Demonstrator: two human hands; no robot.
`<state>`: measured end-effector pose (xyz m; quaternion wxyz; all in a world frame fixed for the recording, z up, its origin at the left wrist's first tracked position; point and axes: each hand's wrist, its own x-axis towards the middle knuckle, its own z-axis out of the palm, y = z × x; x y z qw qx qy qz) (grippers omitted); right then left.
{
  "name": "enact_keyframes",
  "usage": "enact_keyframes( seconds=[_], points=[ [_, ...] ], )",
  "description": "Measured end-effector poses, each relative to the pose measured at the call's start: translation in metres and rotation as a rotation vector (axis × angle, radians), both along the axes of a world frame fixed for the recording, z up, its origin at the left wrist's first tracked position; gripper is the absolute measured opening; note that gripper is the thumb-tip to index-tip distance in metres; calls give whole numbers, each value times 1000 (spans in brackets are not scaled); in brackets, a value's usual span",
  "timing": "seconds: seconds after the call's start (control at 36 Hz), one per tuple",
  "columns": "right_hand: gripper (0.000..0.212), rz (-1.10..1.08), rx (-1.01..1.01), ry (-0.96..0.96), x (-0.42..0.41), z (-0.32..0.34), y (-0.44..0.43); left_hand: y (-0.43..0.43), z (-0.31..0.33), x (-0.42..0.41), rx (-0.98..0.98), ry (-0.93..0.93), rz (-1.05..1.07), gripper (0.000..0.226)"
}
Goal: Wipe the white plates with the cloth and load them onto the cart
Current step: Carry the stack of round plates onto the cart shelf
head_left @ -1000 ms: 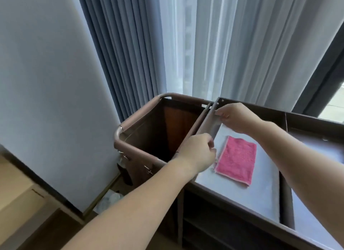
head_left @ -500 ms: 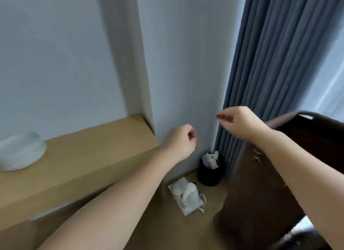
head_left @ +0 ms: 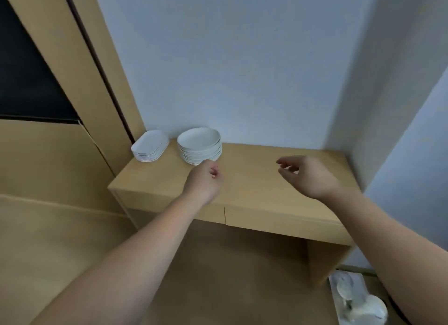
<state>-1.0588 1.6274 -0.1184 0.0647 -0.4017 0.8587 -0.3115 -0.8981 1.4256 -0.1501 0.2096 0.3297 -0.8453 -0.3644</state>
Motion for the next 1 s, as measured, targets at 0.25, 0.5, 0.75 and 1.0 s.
enact_keyframes(
  seconds=[0.25, 0.5, 0.75, 1.0],
  points=[
    [46, 191, -17, -76, -62, -47, -146, -98, -35, -23, 29, -54, 272, 43],
    [64, 200, 38, -272, -112, -94, -243, -161, -70, -60, 137, 15, 367, 60],
    [74, 71, 81, -418, -136, -138, -319, -242, -116, -88, 306, 64, 380, 65],
    [87, -140, -89, -577, -144, -184, -392, -340, -154, -133, 407, 130, 232, 41]
  ],
)
